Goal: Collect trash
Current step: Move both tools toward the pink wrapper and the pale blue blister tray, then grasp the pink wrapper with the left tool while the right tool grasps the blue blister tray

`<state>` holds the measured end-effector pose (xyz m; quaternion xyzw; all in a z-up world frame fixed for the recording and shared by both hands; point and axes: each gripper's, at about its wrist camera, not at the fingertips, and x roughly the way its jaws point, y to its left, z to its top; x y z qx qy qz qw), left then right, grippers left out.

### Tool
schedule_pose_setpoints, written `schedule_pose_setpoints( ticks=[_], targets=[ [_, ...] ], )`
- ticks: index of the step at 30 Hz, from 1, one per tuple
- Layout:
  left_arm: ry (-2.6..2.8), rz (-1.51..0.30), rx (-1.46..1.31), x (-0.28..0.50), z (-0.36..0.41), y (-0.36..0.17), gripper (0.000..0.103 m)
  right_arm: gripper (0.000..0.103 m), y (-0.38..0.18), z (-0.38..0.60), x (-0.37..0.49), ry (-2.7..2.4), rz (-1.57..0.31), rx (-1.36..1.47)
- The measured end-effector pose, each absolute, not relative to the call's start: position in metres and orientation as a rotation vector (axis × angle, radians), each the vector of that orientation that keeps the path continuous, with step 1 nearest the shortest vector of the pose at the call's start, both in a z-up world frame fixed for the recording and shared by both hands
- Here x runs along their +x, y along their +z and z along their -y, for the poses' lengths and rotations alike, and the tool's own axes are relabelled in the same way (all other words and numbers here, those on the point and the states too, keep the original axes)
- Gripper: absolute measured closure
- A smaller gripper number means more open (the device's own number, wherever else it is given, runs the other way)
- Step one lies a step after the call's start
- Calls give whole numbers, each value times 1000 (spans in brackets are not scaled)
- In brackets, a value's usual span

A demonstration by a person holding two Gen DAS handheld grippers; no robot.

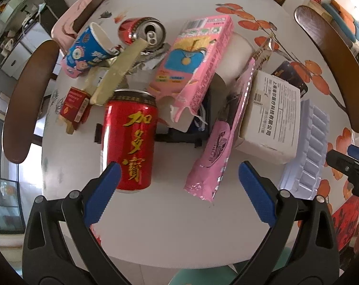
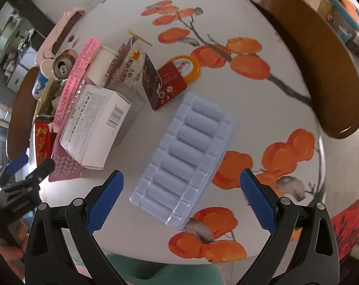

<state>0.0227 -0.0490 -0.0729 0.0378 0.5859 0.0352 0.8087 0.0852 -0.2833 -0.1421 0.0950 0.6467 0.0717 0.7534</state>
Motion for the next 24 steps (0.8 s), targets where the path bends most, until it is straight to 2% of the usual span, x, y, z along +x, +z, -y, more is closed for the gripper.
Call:
schedule_pose_setpoints(
  ticks=[15, 17, 24],
  targets=[
    [-20, -1300, -1, 32, 51, -99, 7, 6, -188, 258, 94, 54, -1553, 224],
    [-36, -1290, -9, 32, 52, -102, 9, 6, -195, 252, 93, 53, -1571, 214],
    [-63, -1328, 19, 37, 55, -116, 31, 8, -205, 237, 85, 69, -1572, 157]
  ],
)
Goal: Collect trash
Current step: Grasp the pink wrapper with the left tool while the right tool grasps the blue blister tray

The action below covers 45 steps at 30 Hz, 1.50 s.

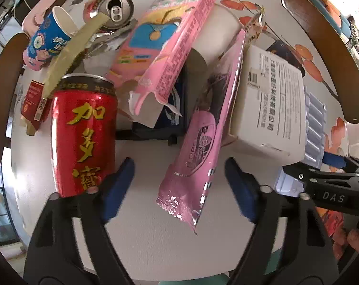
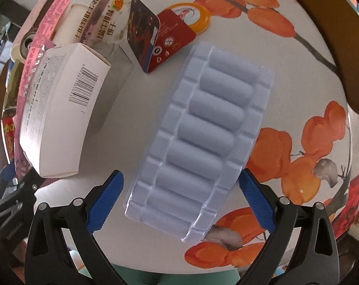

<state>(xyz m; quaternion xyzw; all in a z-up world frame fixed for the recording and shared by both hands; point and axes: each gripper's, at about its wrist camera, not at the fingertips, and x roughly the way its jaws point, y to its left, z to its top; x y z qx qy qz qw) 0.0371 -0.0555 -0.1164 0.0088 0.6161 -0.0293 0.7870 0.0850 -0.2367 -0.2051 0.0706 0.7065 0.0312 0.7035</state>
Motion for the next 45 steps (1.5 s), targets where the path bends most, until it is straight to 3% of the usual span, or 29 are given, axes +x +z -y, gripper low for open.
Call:
schedule_pose_setpoints(
  ticks=[3, 7, 12, 17, 18, 22, 34, 45],
  targets=[
    [-68, -1334, 27, 38, 57, -120, 34, 9, -207, 235, 84, 59, -1569, 154],
    [-88, -1329, 40, 38, 63, -122, 45, 20, -203, 235, 89, 54, -1558, 129],
    [-102, -1327, 47, 36, 76, -131, 46, 24, -199, 252, 101, 50, -1564, 130],
    [-122, -1346, 77, 33, 90, -143, 75, 29, -198, 262, 99, 71, -1560, 108],
    [-132, -1361, 71, 32, 93, -148, 86, 29, -199, 263, 100, 77, -1559, 107],
    [-158, -1355, 23, 29, 96, -154, 99, 31, -193, 274, 99, 98, -1553, 137],
    [-148, -1266, -92, 8, 93, -133, 101, 35, -167, 310, 94, 174, -1504, 241],
    [-73, -1168, -218, -32, 56, -78, 102, 35, -83, 324, 63, 295, -1399, 267]
  ],
)
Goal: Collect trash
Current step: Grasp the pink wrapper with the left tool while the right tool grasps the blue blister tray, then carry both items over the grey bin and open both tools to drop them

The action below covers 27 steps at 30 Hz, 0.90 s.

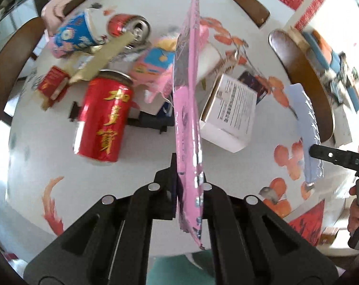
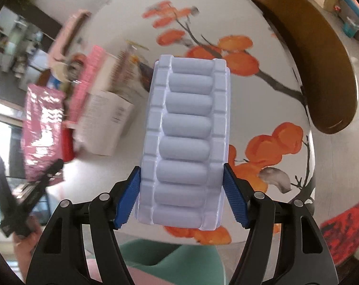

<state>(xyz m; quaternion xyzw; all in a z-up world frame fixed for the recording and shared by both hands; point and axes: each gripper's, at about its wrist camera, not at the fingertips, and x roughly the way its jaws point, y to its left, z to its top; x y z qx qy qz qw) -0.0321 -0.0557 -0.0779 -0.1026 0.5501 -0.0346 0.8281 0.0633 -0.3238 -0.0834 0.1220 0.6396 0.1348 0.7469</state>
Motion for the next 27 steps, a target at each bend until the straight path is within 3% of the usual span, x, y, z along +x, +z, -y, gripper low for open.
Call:
schedule_pose_setpoints(
  ticks=[7, 14, 18, 27],
  targets=[
    [115, -1074, -354, -88, -5, -30, 102, 35, -37, 205, 70, 696, -1321, 83],
    [414, -1049, -532, -190, -122, -46, 102, 35, -21, 31, -5, 1081, -1341, -55],
    [551, -1103, -652, -266, -203, -93, 102, 35, -43, -76, -82, 1250, -1420, -193],
    [514, -1409, -762, -334, -331, -263, 102, 35, -192, -242, -220, 1183, -1742, -512]
  ],
)
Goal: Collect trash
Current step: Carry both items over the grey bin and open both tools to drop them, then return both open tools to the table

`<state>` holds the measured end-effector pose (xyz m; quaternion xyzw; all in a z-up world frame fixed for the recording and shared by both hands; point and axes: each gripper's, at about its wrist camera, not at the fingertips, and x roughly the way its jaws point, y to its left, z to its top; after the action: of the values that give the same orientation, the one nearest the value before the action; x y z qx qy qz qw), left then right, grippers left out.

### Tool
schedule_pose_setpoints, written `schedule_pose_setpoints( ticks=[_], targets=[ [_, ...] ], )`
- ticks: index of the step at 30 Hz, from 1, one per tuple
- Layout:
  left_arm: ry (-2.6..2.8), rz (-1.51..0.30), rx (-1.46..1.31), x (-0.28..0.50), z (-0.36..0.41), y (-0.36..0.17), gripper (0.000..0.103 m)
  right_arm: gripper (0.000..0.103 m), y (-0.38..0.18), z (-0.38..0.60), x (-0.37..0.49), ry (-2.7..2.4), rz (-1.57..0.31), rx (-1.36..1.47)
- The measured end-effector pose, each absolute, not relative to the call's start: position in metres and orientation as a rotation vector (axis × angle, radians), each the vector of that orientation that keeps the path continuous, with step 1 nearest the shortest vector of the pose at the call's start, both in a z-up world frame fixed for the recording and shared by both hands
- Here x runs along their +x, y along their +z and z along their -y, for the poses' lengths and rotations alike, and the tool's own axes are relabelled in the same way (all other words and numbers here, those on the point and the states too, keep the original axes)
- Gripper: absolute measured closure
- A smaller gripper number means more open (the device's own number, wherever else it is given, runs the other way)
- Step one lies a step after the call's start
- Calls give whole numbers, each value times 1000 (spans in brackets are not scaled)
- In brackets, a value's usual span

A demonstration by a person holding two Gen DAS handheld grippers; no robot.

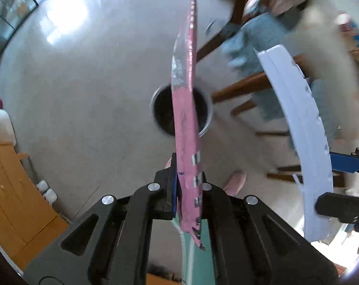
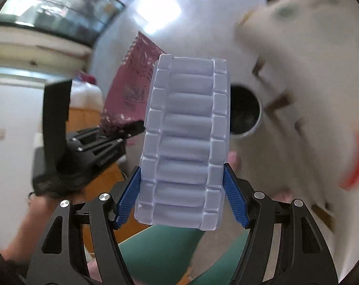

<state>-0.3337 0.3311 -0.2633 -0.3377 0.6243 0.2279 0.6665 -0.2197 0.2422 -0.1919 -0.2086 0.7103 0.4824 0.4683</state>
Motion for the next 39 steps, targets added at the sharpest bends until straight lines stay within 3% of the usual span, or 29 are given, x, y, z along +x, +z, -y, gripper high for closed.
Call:
schedule_pose_setpoints(
  ticks=[8, 14, 15, 17, 19, 21, 26, 32, 36, 39],
  targets=[
    [349, -1610, -846, -298, -367, -417, 102, 35, -391, -291, -237, 851, -1898, -636],
    [276, -1728, -842, -257, -366, -500, 100, 30, -468, -316, -213, 747, -1883, -745],
    [289, -1730, -825, -250, -371, -506, 95, 28, -471, -318, -210, 733, -1865, -761],
    [301, -1722, -831, -246, -380, -511, 84, 18, -471, -320, -200, 691, -1810, -772],
    [320, -1721, -813, -246, -381, -513, 56, 16, -470, -317, -190, 670, -1808, -745],
    [324, -1696, -783, -254, -379, -511, 46, 16, -466, -312, -185, 679, -1817, -717],
    [289, -1661, -769, -267, -377, -507, 46, 16, -458, -302, -183, 711, -1787, -725],
    [317, -1593, -786, -288, -376, -450, 46, 15, -405, -281, -204, 829, -1693, -774],
    [357, -1501, -686, -300, -370, -365, 43, 16, -318, -254, -216, 972, -1604, -719],
    [360, -1395, -552, -294, -364, -275, 33, 16, -236, -230, -213, 1072, -1504, -629]
  ],
)
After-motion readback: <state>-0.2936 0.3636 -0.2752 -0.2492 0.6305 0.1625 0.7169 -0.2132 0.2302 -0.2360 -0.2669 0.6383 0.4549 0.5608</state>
